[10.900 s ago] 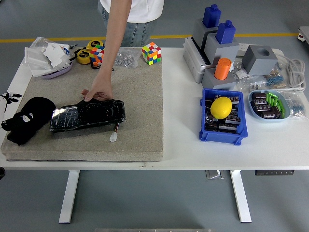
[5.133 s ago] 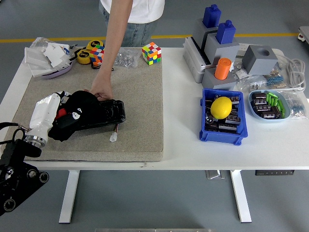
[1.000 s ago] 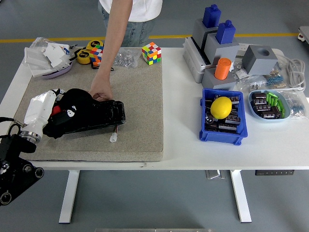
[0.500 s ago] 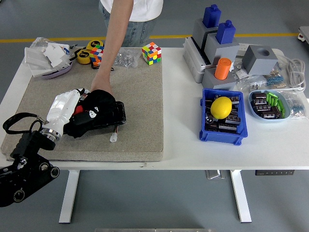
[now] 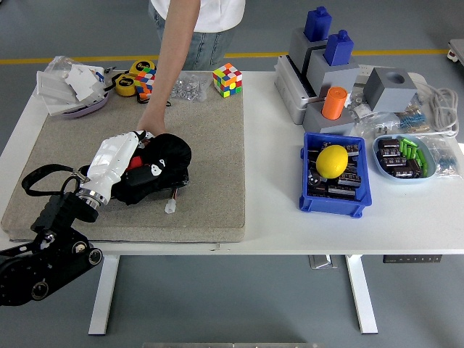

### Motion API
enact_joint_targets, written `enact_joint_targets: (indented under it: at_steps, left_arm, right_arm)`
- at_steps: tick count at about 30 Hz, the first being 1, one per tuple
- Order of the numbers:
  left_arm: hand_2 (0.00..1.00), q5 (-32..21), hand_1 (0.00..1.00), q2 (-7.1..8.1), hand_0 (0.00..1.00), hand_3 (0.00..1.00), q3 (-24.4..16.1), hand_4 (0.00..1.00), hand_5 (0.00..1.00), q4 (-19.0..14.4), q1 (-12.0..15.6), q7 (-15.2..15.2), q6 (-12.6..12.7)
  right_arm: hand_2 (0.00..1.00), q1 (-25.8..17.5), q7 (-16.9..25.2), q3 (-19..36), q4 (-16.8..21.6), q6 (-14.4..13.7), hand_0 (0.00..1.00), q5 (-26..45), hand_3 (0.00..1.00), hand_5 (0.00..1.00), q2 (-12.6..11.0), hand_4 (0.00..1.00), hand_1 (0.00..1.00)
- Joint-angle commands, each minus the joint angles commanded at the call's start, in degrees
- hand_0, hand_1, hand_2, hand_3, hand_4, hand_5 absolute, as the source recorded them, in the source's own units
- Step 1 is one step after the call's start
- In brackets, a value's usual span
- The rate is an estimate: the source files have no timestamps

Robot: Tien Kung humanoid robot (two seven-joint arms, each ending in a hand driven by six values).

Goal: Pick the rag up,wipe the panel,place it on the desk

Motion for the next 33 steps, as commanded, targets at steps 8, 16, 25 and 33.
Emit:
enact_joint_targets:
  at_steps: [8,16,25,33]
  left_arm:
    - [0.271,0.1,0.101,0.65,0.196,0.591,-0.3,0.547,0.378,0.5,1.0,-0.2,0.0]
    - [0.271,0.7,0.101,2.62,0.196,0.592,-2.6,0.548,0.379,1.1,2.6,-0.4,0.0]
    - [0.271,1.3,0.101,4.57,0.197,0.591,-5.9,0.548,0.38,2.9,5.0,-0.6,0.0]
    - [0.271,2.2,0.1,5.77,0.197,0.592,-9.6,0.548,0.381,3.6,7.4,-0.8,0.0]
  right_arm:
    - [0.69,-0.2,-0.2,0.2,0.0,0.0,0.741,-0.1,0.598,0.581,-0.1,0.967,0.633]
    - [0.69,-0.3,-0.2,0.7,0.0,-0.1,0.742,0.0,0.598,0.58,0.0,0.967,0.633]
    - [0.69,-0.4,-0.2,1.1,0.0,-0.1,0.742,-0.2,0.598,0.58,0.1,0.967,0.633]
    - [0.69,-0.5,-0.4,1.3,0.0,0.0,0.742,-0.3,0.597,0.579,0.0,0.967,0.633]
